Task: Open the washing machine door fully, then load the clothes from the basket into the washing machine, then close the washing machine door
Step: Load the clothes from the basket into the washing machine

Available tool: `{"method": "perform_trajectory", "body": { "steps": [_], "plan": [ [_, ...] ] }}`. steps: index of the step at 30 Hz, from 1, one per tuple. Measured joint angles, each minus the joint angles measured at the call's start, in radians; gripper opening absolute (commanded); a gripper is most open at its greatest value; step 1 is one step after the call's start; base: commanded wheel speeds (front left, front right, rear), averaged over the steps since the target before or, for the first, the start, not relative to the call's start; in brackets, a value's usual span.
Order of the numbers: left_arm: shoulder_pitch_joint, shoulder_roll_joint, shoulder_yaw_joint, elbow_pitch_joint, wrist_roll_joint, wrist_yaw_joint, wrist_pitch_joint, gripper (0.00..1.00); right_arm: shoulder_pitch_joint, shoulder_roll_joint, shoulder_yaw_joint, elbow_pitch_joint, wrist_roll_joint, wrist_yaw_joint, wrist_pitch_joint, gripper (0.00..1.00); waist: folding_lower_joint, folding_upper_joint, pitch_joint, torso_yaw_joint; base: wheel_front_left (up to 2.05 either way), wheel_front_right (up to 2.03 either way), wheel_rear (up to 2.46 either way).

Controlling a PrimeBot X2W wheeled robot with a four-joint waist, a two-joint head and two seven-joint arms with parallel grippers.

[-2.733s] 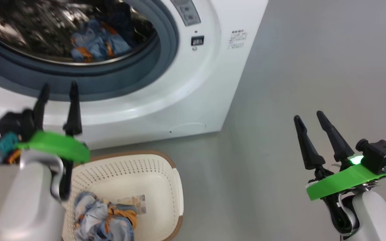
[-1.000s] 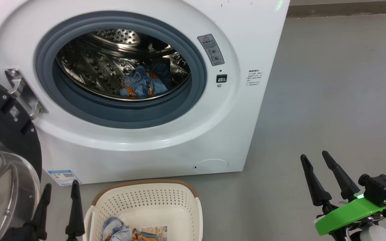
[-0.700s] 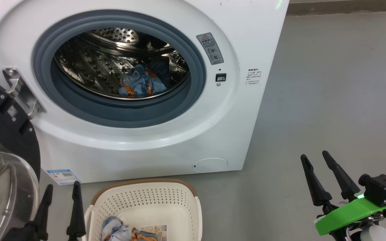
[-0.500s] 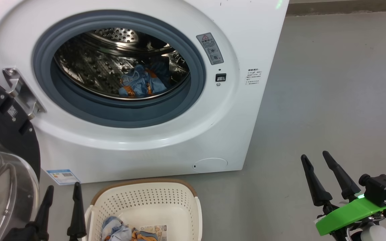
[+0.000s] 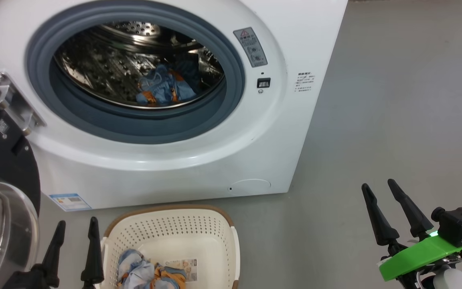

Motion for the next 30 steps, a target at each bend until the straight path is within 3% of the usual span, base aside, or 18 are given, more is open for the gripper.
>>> {"method": "perform_trajectory", "body": {
  "steps": [15,30],
  "plan": [
    [-0.112,0.01,-0.019,0.055,0.005,-0.017,0.035,1.0,-0.064,0.027,-0.004,-0.016,-0.009,0.0,0.0,1.0,0.0,0.0,0.127,-0.022,0.0,0.0,0.0],
    [-0.266,0.04,-0.05,0.295,-0.01,-0.047,0.052,1.0,-0.13,0.05,-0.012,-0.039,-0.017,0.0,0.0,1.0,0.0,0.0,0.265,-0.062,0.0,0.0,0.0]
  ]
}}
